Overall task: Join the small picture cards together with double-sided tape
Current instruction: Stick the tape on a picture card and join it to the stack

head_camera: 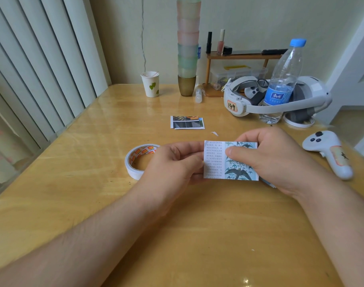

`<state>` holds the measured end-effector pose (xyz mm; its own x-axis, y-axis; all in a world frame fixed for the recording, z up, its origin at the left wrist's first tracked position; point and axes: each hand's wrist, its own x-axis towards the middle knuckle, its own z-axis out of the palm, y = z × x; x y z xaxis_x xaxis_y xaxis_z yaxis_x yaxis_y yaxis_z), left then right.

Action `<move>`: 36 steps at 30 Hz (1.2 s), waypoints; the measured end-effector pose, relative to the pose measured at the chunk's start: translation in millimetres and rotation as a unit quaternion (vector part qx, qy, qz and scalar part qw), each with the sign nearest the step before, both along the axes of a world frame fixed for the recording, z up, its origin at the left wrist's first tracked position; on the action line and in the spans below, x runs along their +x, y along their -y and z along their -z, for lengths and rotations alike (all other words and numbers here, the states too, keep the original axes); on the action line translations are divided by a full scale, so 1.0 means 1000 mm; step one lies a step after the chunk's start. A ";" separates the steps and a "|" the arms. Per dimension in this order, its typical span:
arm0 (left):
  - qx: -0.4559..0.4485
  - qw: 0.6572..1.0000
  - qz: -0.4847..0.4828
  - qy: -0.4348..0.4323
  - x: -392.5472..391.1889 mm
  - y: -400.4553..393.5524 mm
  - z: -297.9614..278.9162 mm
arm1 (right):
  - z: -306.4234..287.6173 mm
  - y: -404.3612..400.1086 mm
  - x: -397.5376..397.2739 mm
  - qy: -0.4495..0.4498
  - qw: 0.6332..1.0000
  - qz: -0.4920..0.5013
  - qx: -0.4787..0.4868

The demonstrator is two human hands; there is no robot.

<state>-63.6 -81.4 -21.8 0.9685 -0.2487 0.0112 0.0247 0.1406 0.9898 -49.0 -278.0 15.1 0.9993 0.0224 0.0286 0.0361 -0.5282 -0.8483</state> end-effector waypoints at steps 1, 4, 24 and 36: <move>-0.003 1.000 -0.004 -0.001 0.000 0.000 0.000 | 0.000 0.000 0.000 0.003 1.000 0.001 -0.002; -0.005 1.000 -0.021 0.002 0.000 0.002 0.002 | 0.001 0.000 0.001 0.012 1.000 0.005 -0.009; -0.027 0.996 -0.075 0.039 0.007 -0.003 0.005 | 0.001 0.001 0.003 0.067 0.992 0.008 0.104; -0.034 0.994 -0.101 0.033 0.008 -0.003 0.004 | 0.007 0.001 0.009 0.077 0.974 0.040 0.211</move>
<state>-55.3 -78.5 -25.8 0.9952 -0.0450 0.0865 -0.0757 0.2023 0.9764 -39.7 -278.7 7.9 0.9807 -0.1013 0.1675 0.1527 -0.1396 -0.9784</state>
